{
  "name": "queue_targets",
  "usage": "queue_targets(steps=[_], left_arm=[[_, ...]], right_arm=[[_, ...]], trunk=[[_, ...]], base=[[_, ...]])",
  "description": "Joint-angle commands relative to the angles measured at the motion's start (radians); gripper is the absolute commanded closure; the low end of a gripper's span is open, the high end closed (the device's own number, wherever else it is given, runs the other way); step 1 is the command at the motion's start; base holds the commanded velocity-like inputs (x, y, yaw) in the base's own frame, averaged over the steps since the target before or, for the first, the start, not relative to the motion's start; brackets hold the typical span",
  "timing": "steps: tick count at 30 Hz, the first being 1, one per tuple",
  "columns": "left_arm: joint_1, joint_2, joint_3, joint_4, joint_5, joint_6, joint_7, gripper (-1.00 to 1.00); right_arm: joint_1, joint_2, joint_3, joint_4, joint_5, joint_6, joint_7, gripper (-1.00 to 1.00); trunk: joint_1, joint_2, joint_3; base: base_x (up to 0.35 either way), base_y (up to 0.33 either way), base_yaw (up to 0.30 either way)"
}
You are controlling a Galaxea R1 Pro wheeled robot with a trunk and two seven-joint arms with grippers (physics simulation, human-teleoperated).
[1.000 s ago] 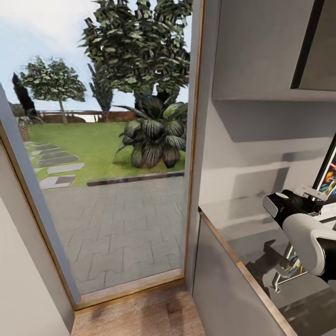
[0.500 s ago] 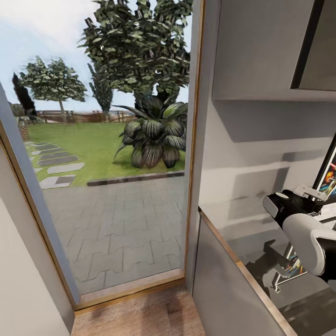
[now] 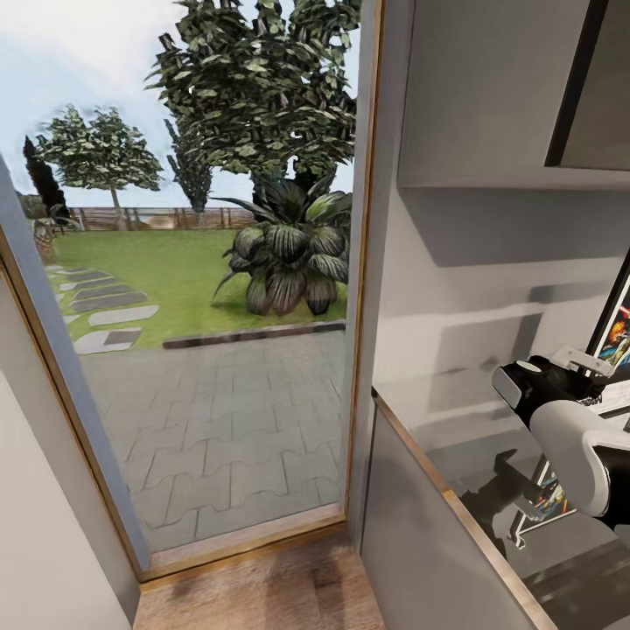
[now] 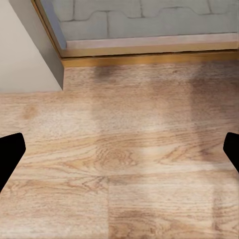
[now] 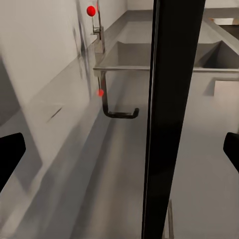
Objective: Pick up the poster from the kitchen countertop and hang it on one of the wall nails in the kitchen.
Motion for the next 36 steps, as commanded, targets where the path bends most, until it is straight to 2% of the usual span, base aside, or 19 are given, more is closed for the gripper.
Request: queue_targets(steps=[1,36], left_arm=[[0.000,-0.001,0.003,-0.001,0.000,-0.002,-0.006,-1.00],[0.000,-0.001,0.003,-0.001,0.000,-0.001,-0.006,-1.00]], right_arm=[[-0.001,0.000,0.002,0.000,-0.010,-0.008,0.000,-1.00],[-0.001,0.000,0.003,0.000,-0.009,-0.008,0.000,-1.00]], trunk=[[0.000,-0.001,-0.001],[0.000,-0.001,-0.001]], base=[[0.000,0.000,0.000],[0.000,0.000,0.000]])
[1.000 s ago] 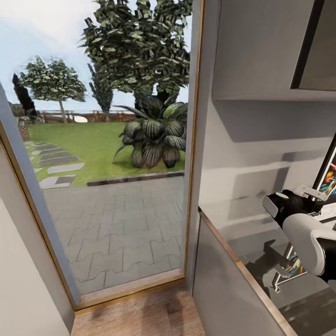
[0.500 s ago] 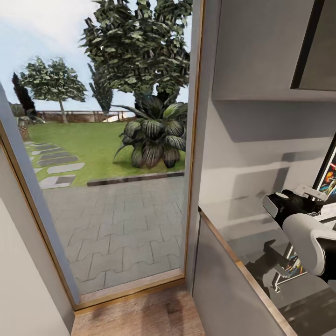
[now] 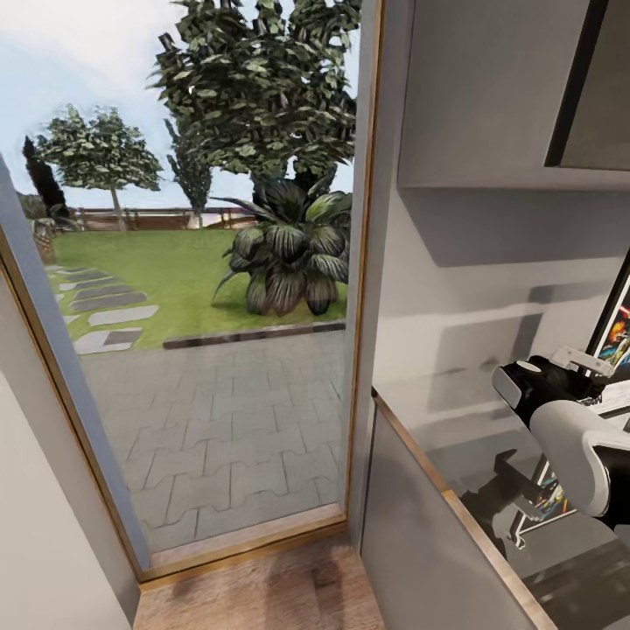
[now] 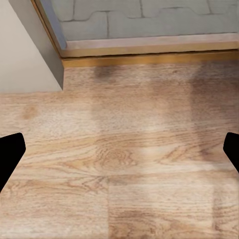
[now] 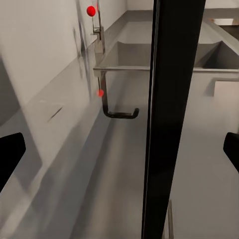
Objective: Pick up the poster from the kitchen countertop and hang it on one of the wall nails in the kitchen.
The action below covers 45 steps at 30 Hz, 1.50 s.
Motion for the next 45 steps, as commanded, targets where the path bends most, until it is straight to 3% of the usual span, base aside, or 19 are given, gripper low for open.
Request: queue_targets(steps=[1,31,32,45], left_arm=[[0.000,-0.001,0.003,-0.001,0.000,-0.001,-0.006,-1.00],[-0.001,-0.001,0.003,-0.001,0.000,-0.001,-0.006,-1.00],[-0.001,-0.001,0.003,-0.001,0.000,-0.001,-0.006,-1.00],[-0.001,-0.001,0.003,-0.001,0.000,-0.002,-0.006,-1.00]], right_arm=[[-0.001,0.000,0.002,0.000,-0.011,-0.009,0.000,-1.00],[-0.001,0.000,0.003,0.000,-0.012,-0.008,0.000,-1.00],[-0.001,0.000,0.003,0.000,-0.012,-0.007,0.000,1.00],[-0.001,0.000,0.003,0.000,-0.012,-0.007,0.000,1.00]], trunk=[[0.000,-0.001,-0.001],[0.000,-0.001,-0.001],[0.000,-0.001,-0.001],[0.000,-0.001,-0.001]], base=[[0.000,0.000,0.000],[0.000,0.006,0.000],[0.000,0.000,0.000],[0.000,0.000,0.000]])
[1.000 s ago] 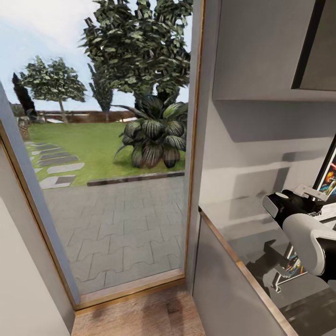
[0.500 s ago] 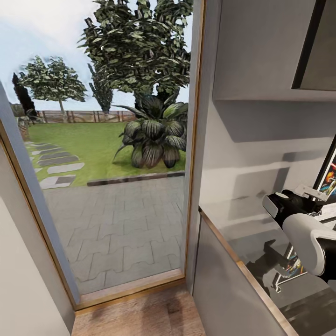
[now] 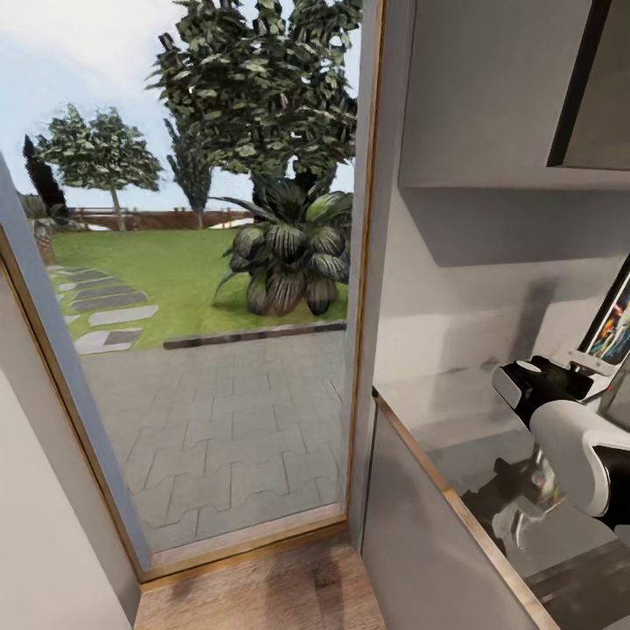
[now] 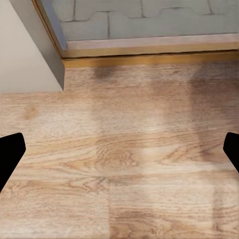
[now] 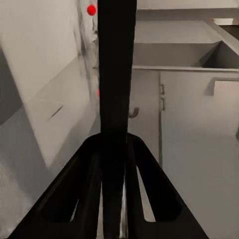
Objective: Pick up the poster from the kitchen countertop and hang it on one of the wall nails in the kitchen.
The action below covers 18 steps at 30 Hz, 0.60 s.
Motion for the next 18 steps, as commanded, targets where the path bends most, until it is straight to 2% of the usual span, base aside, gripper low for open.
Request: queue_targets(steps=[1,18], left_arm=[[0.000,-0.001,0.003,-0.001,0.000,-0.001,-0.006,-1.00],[0.000,-0.001,0.003,-0.001,0.000,-0.002,-0.006,-1.00]], right_arm=[[-0.001,0.000,0.004,0.000,-0.013,-0.011,0.000,1.00],[-0.001,0.000,0.004,0.000,-0.013,-0.011,0.000,1.00]], trunk=[[0.000,-0.001,-0.001],[0.000,-0.001,0.008]], base=[[0.000,0.000,0.000],[0.000,0.000,0.000]])
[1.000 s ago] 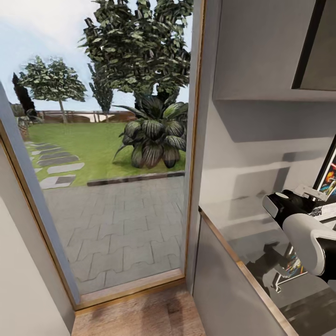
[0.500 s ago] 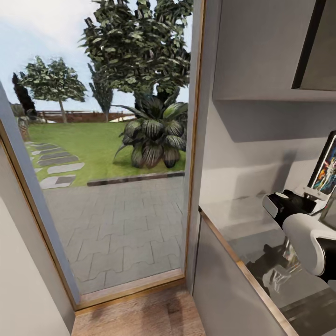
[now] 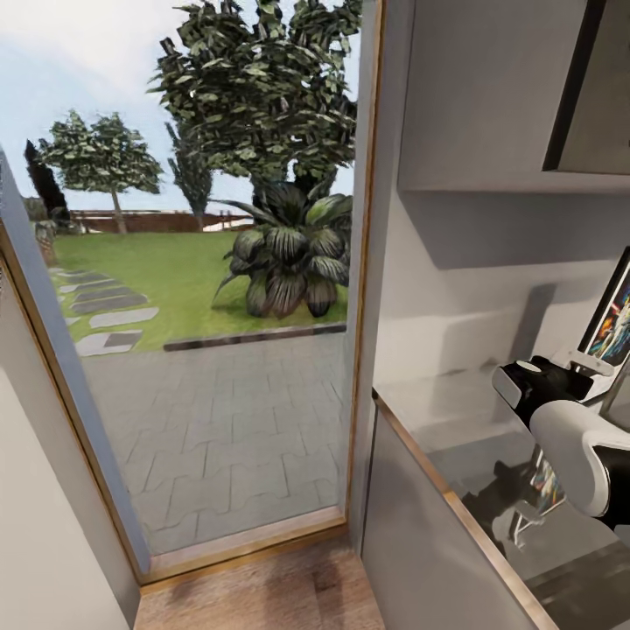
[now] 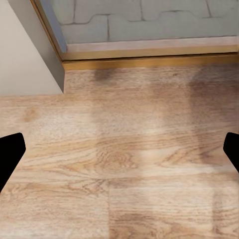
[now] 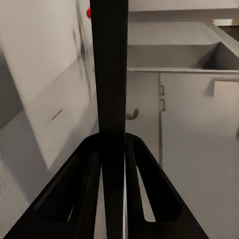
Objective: Pick up the poster from the kitchen countertop and hang it on one of the wall nails in the kitchen.
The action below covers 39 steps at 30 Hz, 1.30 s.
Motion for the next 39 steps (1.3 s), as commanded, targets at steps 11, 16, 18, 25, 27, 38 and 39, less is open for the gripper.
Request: queue_targets(steps=[11,16,18,25,27,38,39], left_arm=[[0.000,-0.001,0.003,-0.001,0.000,-0.001,-0.006,-1.00],[0.000,-0.001,0.003,-0.001,0.000,-0.001,-0.006,-1.00],[0.000,-0.001,0.003,-0.001,0.000,-0.001,-0.006,-1.00],[0.000,-0.001,0.003,-0.001,0.000,-0.001,-0.006,-1.00],[0.000,-0.001,0.003,-0.001,0.000,-0.001,-0.006,-1.00],[-0.001,-0.001,0.004,-0.001,0.000,-0.001,-0.006,-1.00],[-0.001,-0.001,0.005,-0.001,0.000,-0.001,-0.006,-1.00]], right_arm=[[-0.001,0.000,0.002,0.000,-0.011,-0.010,0.002,1.00],[-0.001,0.000,0.002,0.000,-0.011,-0.010,0.002,1.00],[-0.001,0.000,0.002,0.000,-0.011,-0.010,0.002,1.00],[-0.001,0.000,0.002,-0.001,-0.011,-0.010,0.001,1.00],[-0.001,0.001,0.002,-0.001,-0.011,-0.010,0.001,1.00],[-0.001,0.003,0.007,-0.002,-0.011,-0.011,0.001,1.00],[-0.001,0.004,0.007,-0.002,-0.010,-0.012,0.001,1.00]], trunk=[[0.000,0.000,0.017],[0.000,0.000,0.025],[0.000,0.000,0.027],[0.000,0.000,0.030],[0.000,0.000,0.030],[0.000,0.000,0.030],[0.000,0.000,0.030]], base=[[0.000,0.000,0.000],[0.000,0.000,0.000],[0.000,0.000,0.000],[-0.118,0.000,0.000],[-0.297,0.000,0.000],[-0.332,0.000,0.000],[-0.339,0.000,0.000]])
